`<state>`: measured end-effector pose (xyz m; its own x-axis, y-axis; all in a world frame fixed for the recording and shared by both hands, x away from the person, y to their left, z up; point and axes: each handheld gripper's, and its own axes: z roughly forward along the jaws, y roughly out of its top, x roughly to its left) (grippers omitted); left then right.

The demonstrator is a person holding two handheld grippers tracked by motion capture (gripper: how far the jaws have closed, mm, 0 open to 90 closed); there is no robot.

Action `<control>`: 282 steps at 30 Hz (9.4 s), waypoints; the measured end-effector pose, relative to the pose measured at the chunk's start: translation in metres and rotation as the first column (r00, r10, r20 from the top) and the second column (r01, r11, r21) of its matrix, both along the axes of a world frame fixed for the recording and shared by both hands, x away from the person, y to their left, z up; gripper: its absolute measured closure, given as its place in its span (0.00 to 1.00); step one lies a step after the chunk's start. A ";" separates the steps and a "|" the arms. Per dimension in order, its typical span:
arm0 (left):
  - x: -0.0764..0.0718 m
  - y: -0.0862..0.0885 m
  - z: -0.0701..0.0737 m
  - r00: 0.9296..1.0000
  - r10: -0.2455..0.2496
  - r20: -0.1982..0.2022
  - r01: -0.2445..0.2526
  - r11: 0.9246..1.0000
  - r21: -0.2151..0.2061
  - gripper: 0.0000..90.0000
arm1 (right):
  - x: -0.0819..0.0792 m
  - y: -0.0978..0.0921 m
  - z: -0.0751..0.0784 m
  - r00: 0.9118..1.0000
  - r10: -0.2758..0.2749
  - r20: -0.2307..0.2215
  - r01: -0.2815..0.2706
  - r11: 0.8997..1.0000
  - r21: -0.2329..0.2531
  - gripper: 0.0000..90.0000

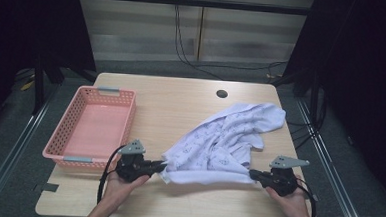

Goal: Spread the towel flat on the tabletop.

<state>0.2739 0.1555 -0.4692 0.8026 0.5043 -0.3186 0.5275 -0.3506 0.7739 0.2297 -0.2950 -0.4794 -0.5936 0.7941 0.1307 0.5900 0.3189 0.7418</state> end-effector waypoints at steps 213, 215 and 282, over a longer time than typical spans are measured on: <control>0.034 -0.008 -0.001 0.999 0.031 0.010 -0.031 0.999 0.013 0.74 | 0.126 0.029 -0.023 0.997 0.046 -0.060 -0.043 0.997 0.062 0.98; 0.047 -0.024 -0.009 1.000 0.020 0.005 -0.020 0.999 0.048 0.73 | 0.121 0.027 -0.017 0.997 0.064 -0.047 -0.060 0.995 0.083 0.99; 0.029 -0.028 -0.011 0.999 -0.018 -0.034 0.020 0.997 0.076 0.80 | 0.076 0.012 0.001 0.999 0.051 -0.001 -0.051 0.999 -0.019 0.62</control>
